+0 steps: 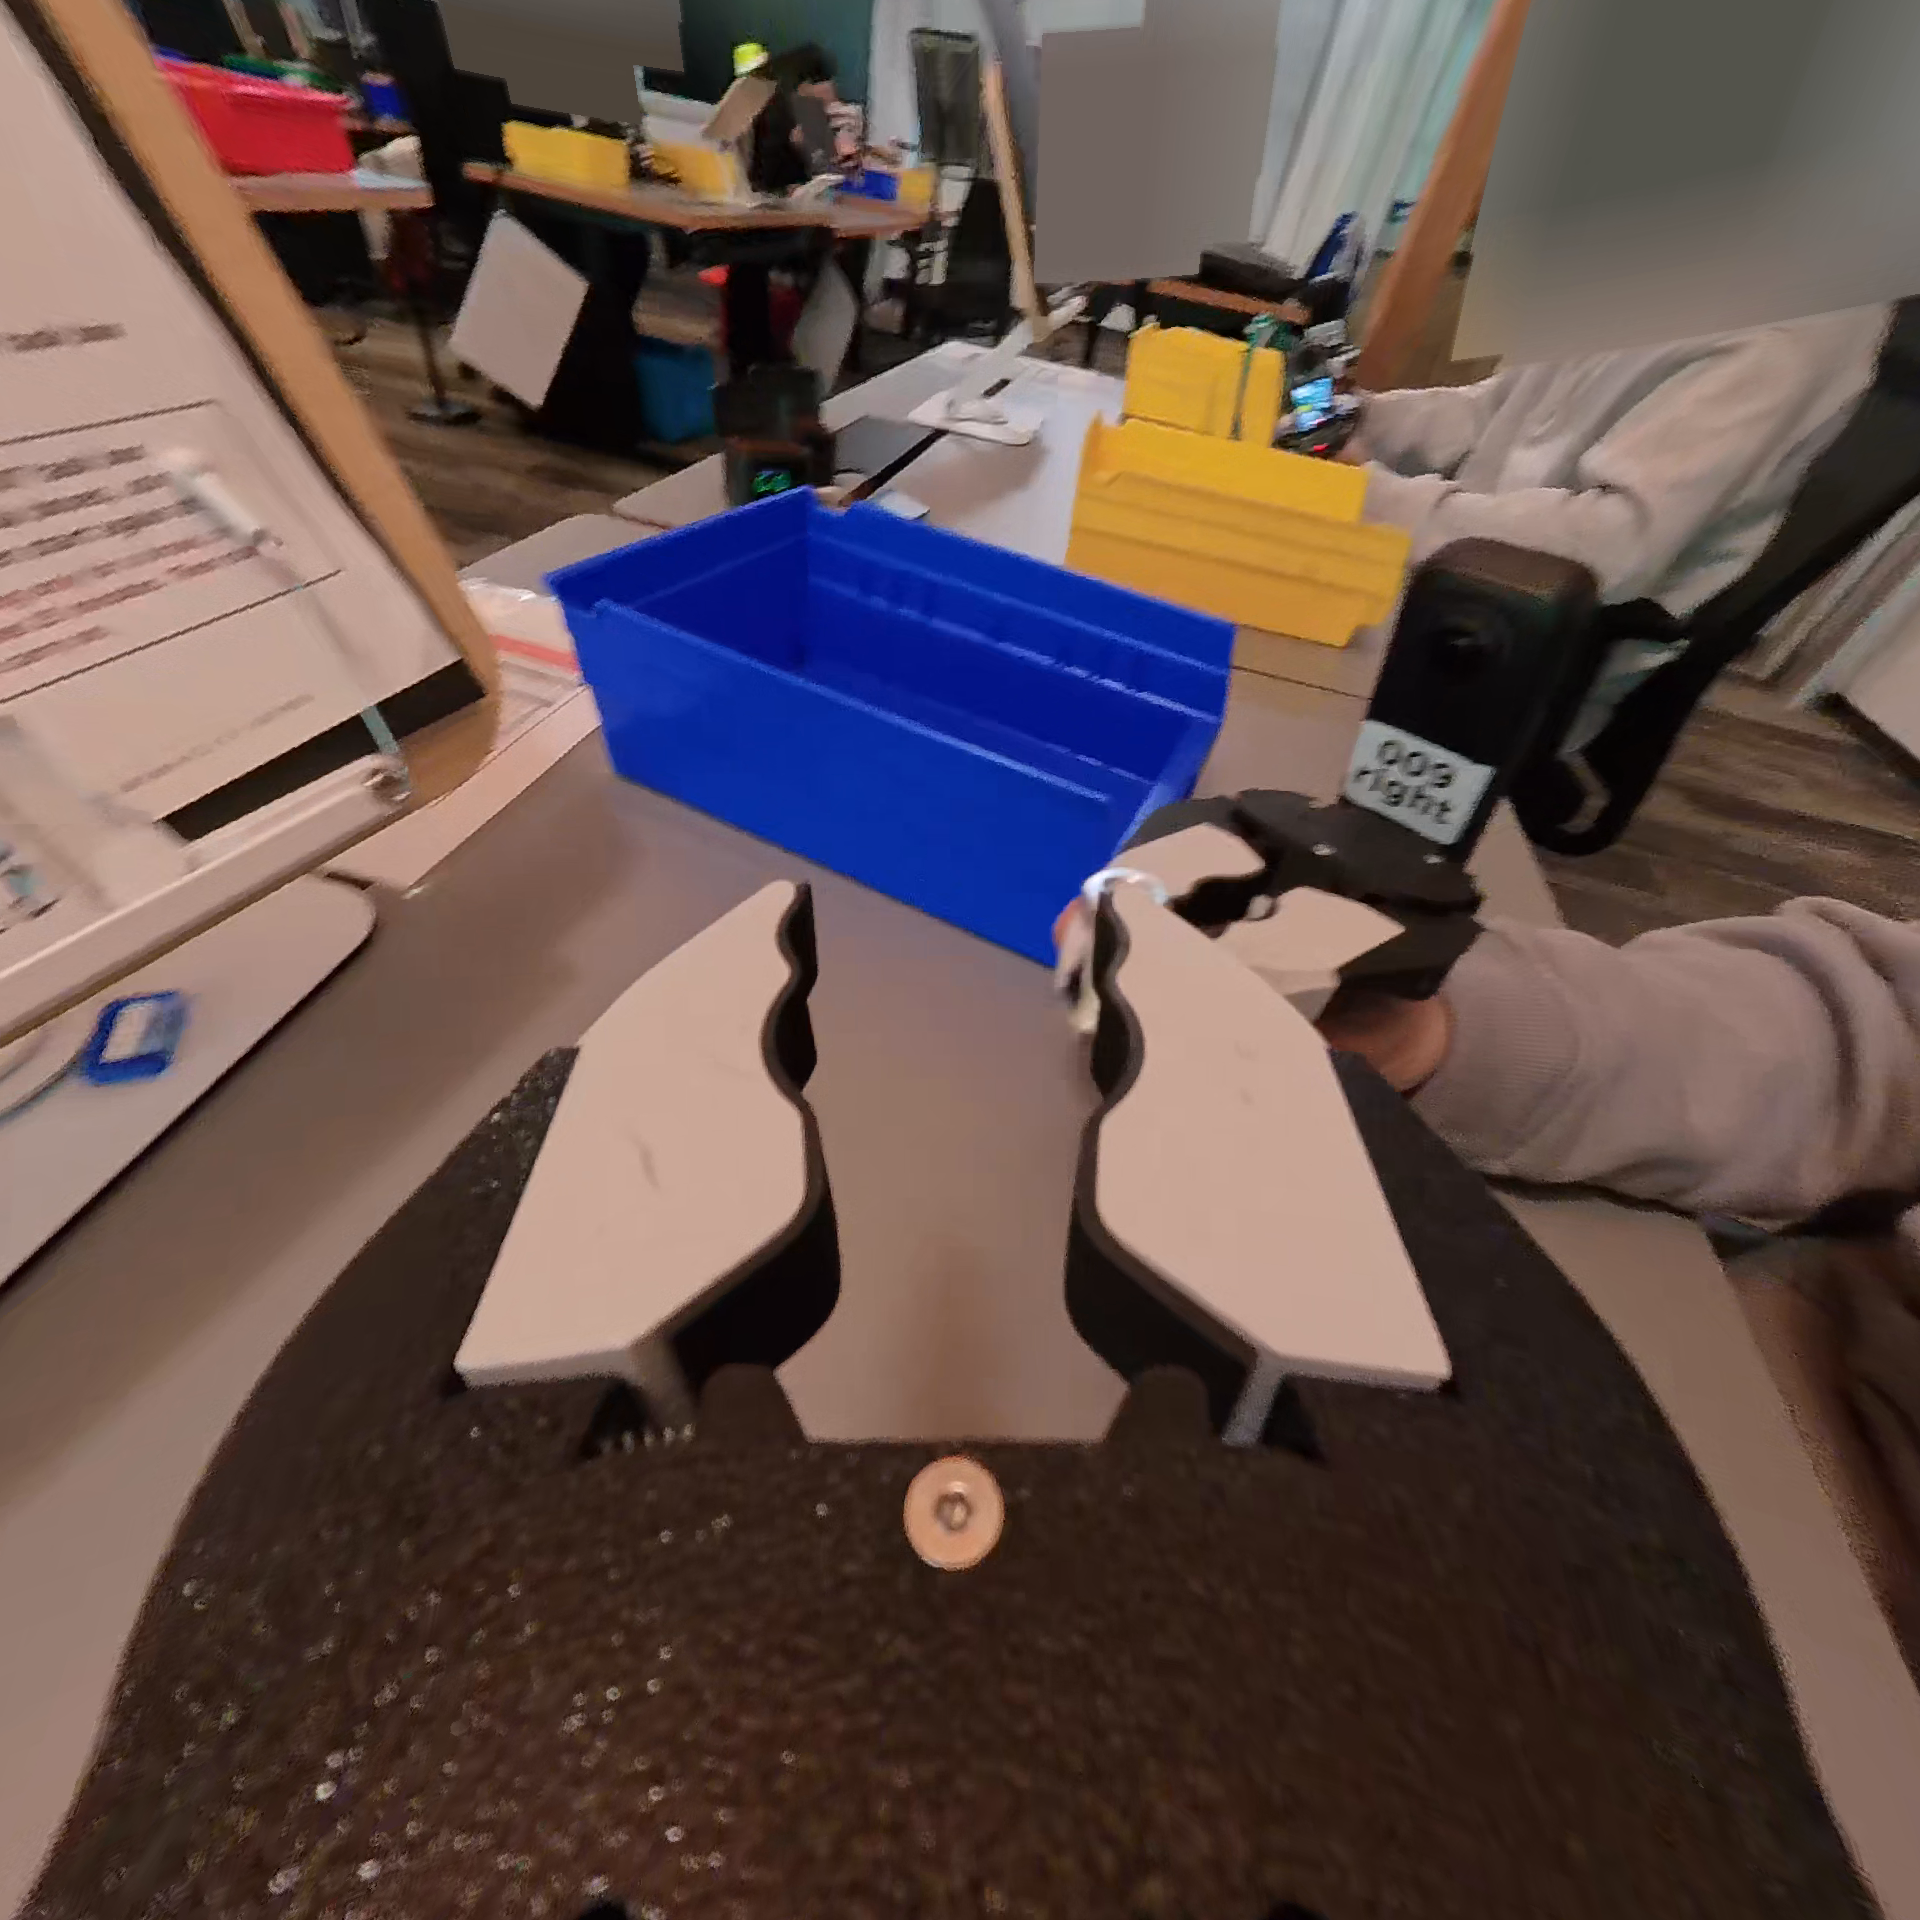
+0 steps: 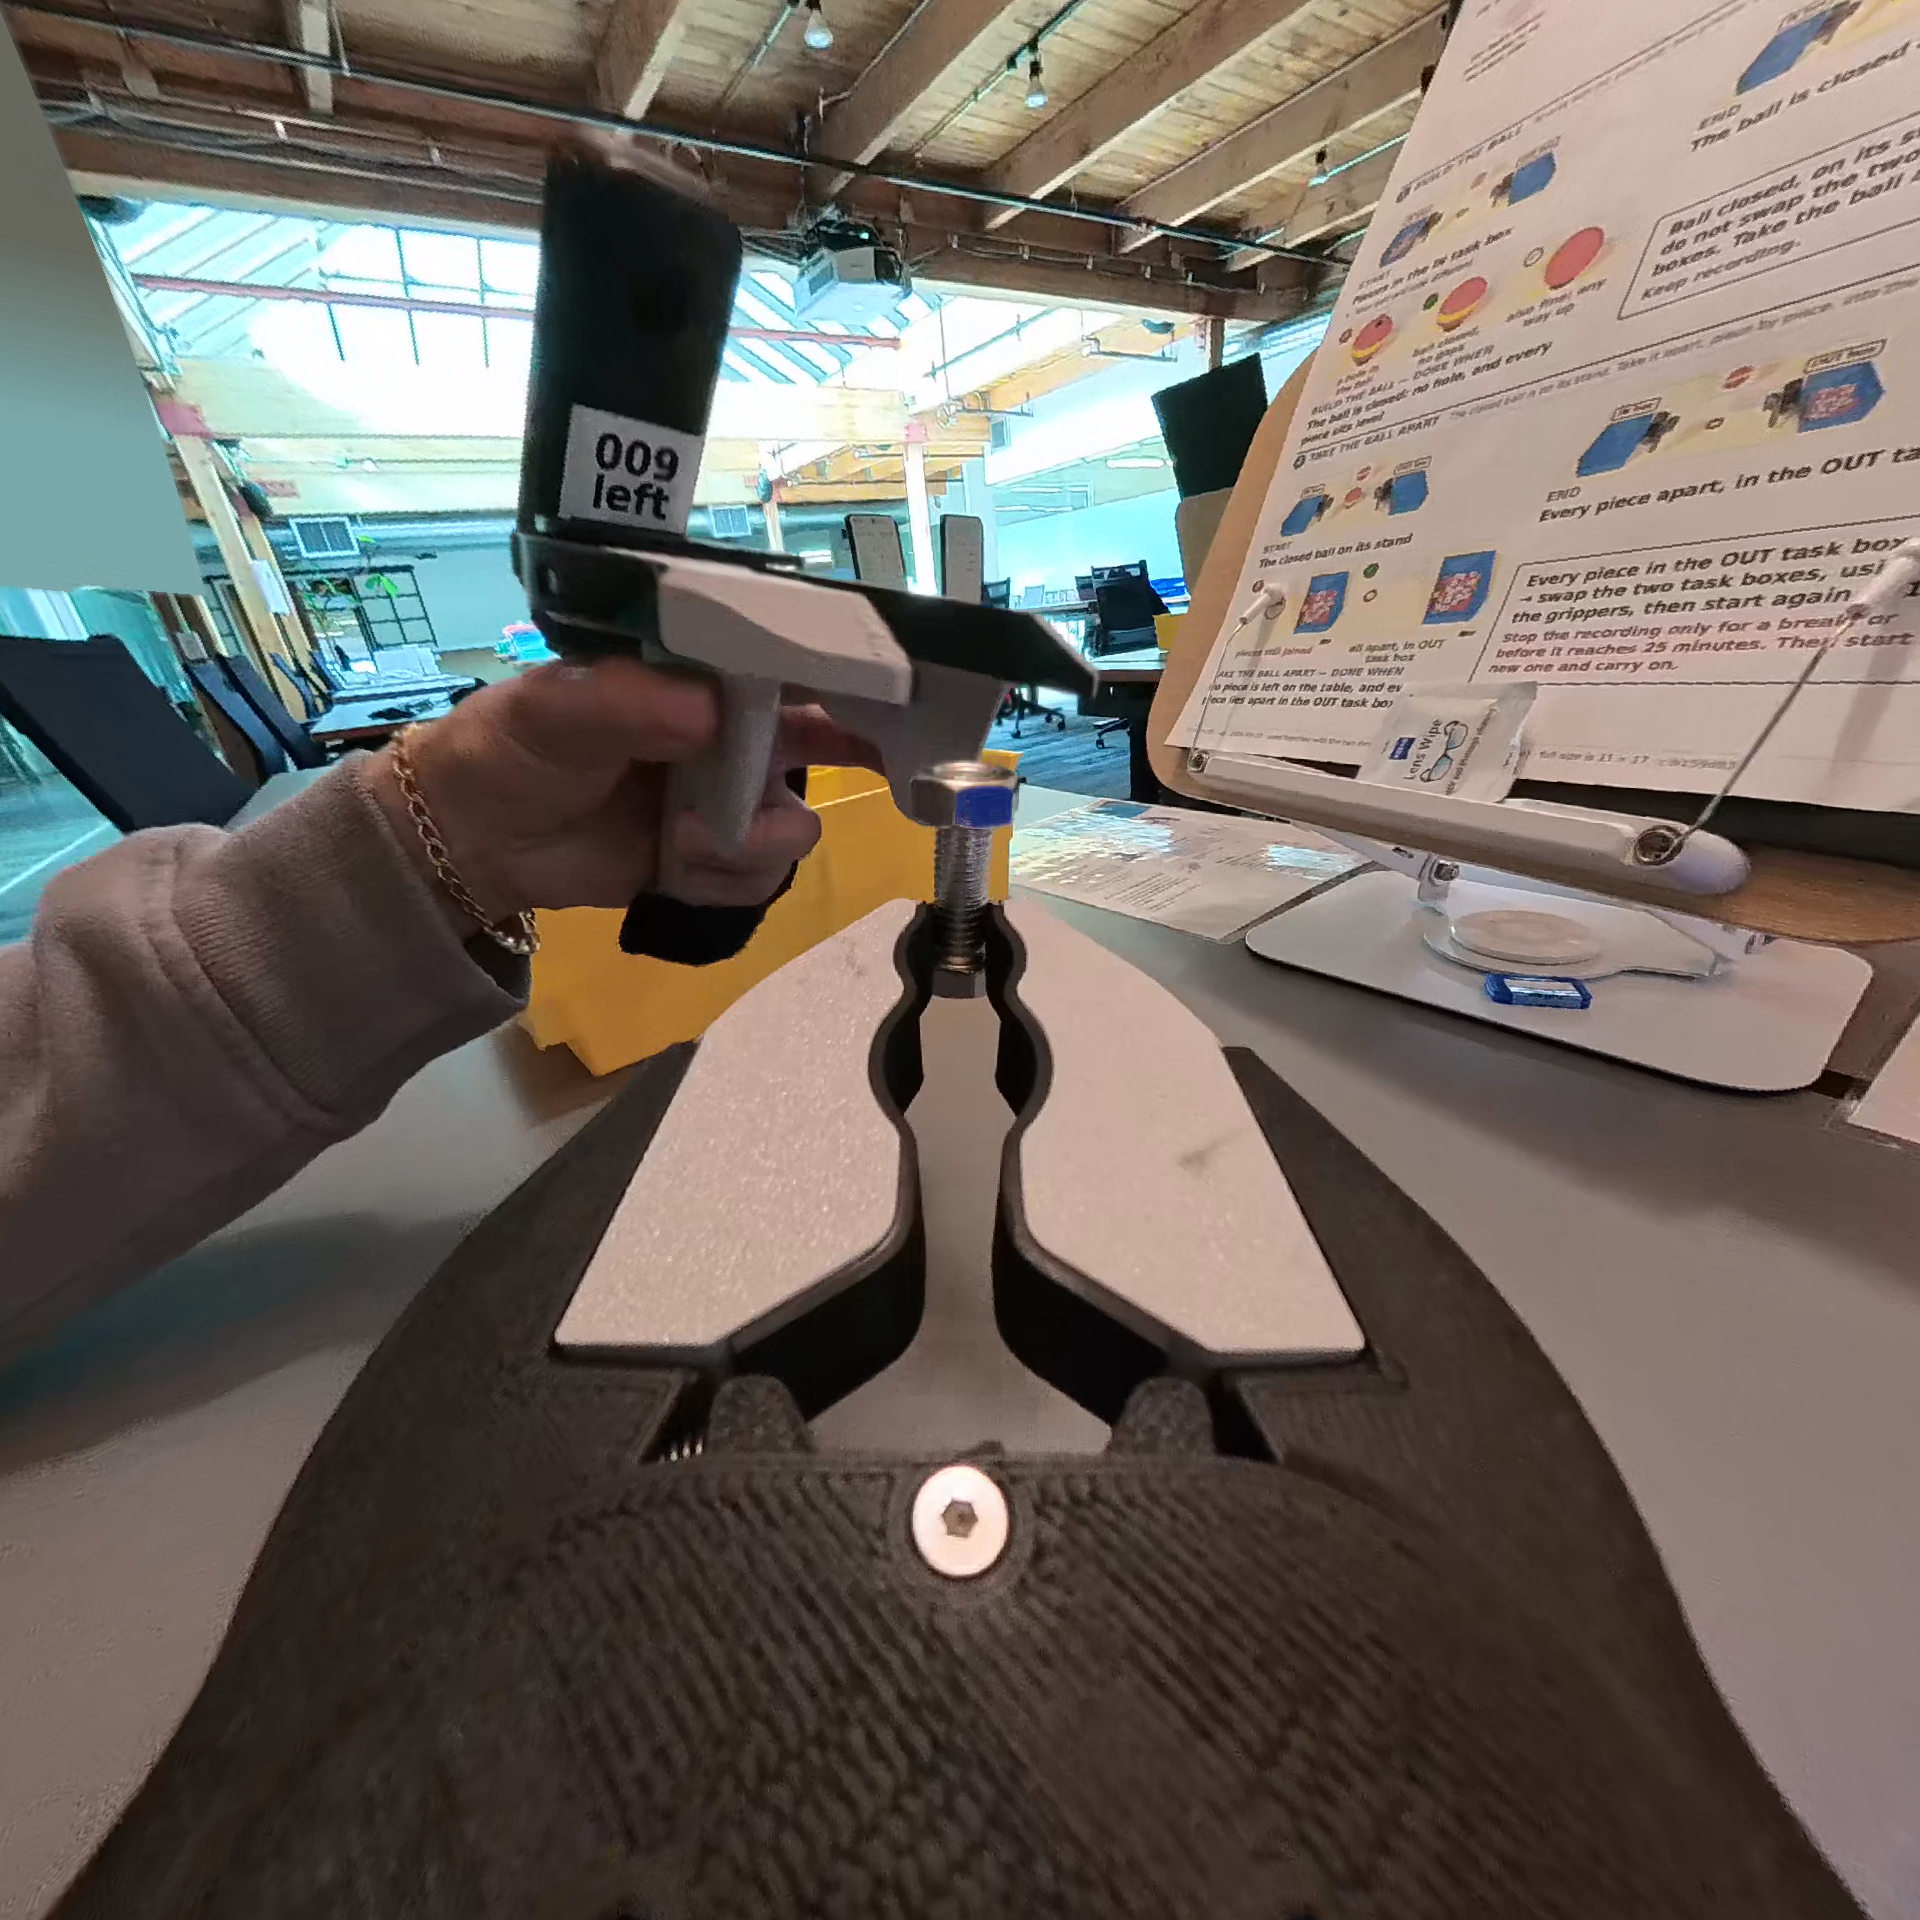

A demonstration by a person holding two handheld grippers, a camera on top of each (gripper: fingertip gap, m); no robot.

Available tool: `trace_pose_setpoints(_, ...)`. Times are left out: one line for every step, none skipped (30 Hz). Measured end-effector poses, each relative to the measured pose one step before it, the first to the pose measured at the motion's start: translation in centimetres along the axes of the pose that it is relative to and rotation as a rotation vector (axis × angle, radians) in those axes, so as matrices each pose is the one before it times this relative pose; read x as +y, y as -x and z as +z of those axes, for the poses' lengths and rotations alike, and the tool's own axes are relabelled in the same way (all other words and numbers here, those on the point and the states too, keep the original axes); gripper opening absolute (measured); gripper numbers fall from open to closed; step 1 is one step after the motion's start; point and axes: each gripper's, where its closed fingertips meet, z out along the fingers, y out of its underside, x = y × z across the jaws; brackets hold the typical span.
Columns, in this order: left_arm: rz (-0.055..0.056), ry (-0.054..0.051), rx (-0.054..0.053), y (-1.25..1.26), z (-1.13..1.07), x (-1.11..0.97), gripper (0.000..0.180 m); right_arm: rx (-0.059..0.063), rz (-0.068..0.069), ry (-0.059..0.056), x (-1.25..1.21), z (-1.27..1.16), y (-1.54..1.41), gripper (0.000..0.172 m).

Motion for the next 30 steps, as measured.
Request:
trace_pose_setpoints(0.0138, 0.0066, 0.0254, -0.669, 0.492, 0.041, 0.052, -0.002, 0.0004, 0.0051, 0.125, 0.057, 0.045, 0.009)
trace_pose_setpoints(0.0162, 0.0174, 0.0137, -0.48, 0.552, 0.215, 0.054, -0.0019, 0.0005, 0.0012, 0.074, 0.032, 0.038, 0.009)
trace_pose_setpoints(0.0157, 0.0204, 0.0007, -0.244, 0.501, 0.285, 0.055, 0.001, 0.0001, -0.0004, 0.019, 0.008, 0.013, 0.009)
trace_pose_setpoints(0.0105, 0.0144, -0.0075, -0.057, 0.409, 0.23, 0.056, -0.0008, 0.0, 0.0006, 0.008, 0.0, 0.002, 0.009)
trace_pose_setpoints(0.0026, 0.0086, -0.0032, -0.029, 0.306, 0.2, 0.056, 0.0001, 0.0005, -0.0008, -0.025, -0.019, -0.011, 0.009)
trace_pose_setpoints(-0.0042, 0.0094, -0.0034, 0.095, 0.157, 0.23, 0.056, 0.0014, -0.0001, -0.005, -0.09, -0.046, -0.027, 0.009)
trace_pose_setpoints(-0.0074, 0.0081, -0.0104, 0.279, -0.024, 0.201, 0.056, 0.0011, 0.0019, -0.003, -0.073, -0.036, -0.031, 0.009)
trace_pose_setpoints(-0.0055, 0.0033, -0.0083, 0.294, -0.218, 0.087, 0.058, 0.0055, 0.0027, 0.0044, 0.053, -0.012, -0.132, 0.009)
trace_pose_setpoints(-0.0025, 0.0038, -0.0099, 0.324, -0.361, 0.073, 0.06, 0.0033, 0.0051, 0.0005, 0.003, -0.014, -0.115, 0.009)
trace_pose_setpoints(-0.0026, 0.0024, -0.0333, 0.656, -0.482, 0.039, 0.06, 0.0067, 0.0091, -0.0019, -0.014, -0.053, -0.185, 0.009)
trace_pose_setpoints(-0.004, -0.0053, -0.0559, 1.026, -0.55, -0.03, 0.051, -0.0076, 0.0078, -0.0111, -0.159, -0.089, 0.018, 0.009)
trace_pose_setpoints(-0.0085, -0.0128, -0.0376, 0.807, -0.499, -0.113, 0.05, -0.0051, 0.011, -0.0059, -0.137, -0.032, 0.027, 0.009)
trace_pose_setpoints(-0.0158, -0.0142, 0.0038, 0.171, -0.36, -0.172, 0.049, 0.0009, 0.0059, -0.0023, -0.064, -0.013, -0.029, 0.009)
trace_pose_setpoints(-0.0172, -0.0155, 0.0242, -0.241, -0.199, -0.265, 0.05, -0.0011, 0.0007, -0.0001, 0.01, 0.008, 0.023, 0.009)
trace_pose_setpoints(-0.0096, -0.0188, 0.0255, -0.417, -0.036, -0.338, 0.05, -0.0018, -0.0005, 0.0018, 0.042, 0.02, 0.037, 0.009)
trace_pose_setpoints(0.0003, -0.0162, 0.027, -0.557, 0.133, -0.292, 0.052, -0.0005, -0.0012, 0.002, 0.072, 0.031, 0.043, 0.009)
trace_pose_setpoints(0.005, -0.0043, 0.0298, -0.649, 0.308, -0.105, 0.053, -0.0011, -0.0003, 0.0036, 0.091, 0.039, 0.021, 0.009)
trace_pose_setpoints(0.0063, 0.0084, 0.0264, -0.59, 0.417, 0.102, 0.053, -0.0011, 0.0003, 0.0034, 0.078, 0.038, 0.036, 0.009)
trace_pose_setpoints(0.0071, 0.014, 0.0162, -0.414, 0.48, 0.228, 0.055, -0.0001, -0.0016, 0.0013, 0.033, 0.011, 0.011, 0.009)
trace_pose_setpoints(0.0062, 0.0129, 0.0039, -0.193, 0.467, 0.243, 0.056, -0.0007, -0.0029, 0.0005, 0.002, 0.002, 0.025, 0.009)
trace_pose_setpoints(0.0035, 0.0101, 0.0023, -0.137, 0.407, 0.23, 0.056, -0.0028, -0.0005, 0.0005, 0.009, 0.005, 0.038, 0.009)
trace_pose_setpoints(0.0, 0.0094, 0.0048, -0.103, 0.327, 0.226, 0.057, -0.0032, 0.0029, -0.0016, -0.017, 0.002, 0.034, 0.009)
trace_pose_setpoints(-0.0021, 0.0099, -0.0048, 0.089, 0.174, 0.204, 0.057, -0.0029, 0.0032, -0.004, -0.053, -0.017, 0.037, 0.009)
trace_pose_setpoints(-0.0031, 0.0058, -0.0144, 0.275, -0.016, 0.126, 0.058, -0.0002, 0.0051, 0.0011, 0.027, -0.001, -0.025, 0.009)
trace_pose_setpoints(-0.0041, -0.001, -0.0116, 0.281, -0.195, 0.001, 0.059, 0.0037, 0.008, 0.0001, 0.012, -0.012, -0.11, 0.009)
trace_pose_setpoints(-0.005, -0.0042, -0.0119, 0.345, -0.345, -0.054, 0.06, -0.0016, 0.0164, -0.0093, -0.117, -0.058, -0.075, 0.009)
trace_pose_setpoints(-0.0077, -0.0029, -0.0386, 0.773, -0.472, -0.02, 0.057, -0.0058, 0.0211, -0.0131, -0.172, -0.079, -0.057, 0.009)
trace_pose_setpoints(-0.0072, 0.003, -0.0707, 1.309, -0.546, 0.109, 0.045, -0.0144, 0.0167, -0.0178, -0.275, -0.082, 0.112, 0.009)
trace_pose_setpoints(-0.0052, 0.0044, -0.0529, 1.077, -0.459, 0.158, 0.046, -0.0018, 0.0127, -0.0097, -0.195, -0.05, -0.029, 0.009)
trace_pose_setpoints(-0.0091, -0.0004, -0.0063, 0.363, -0.336, 0.059, 0.047, 0.0043, 0.0047, -0.002, -0.064, -0.03, -0.098, 0.009)
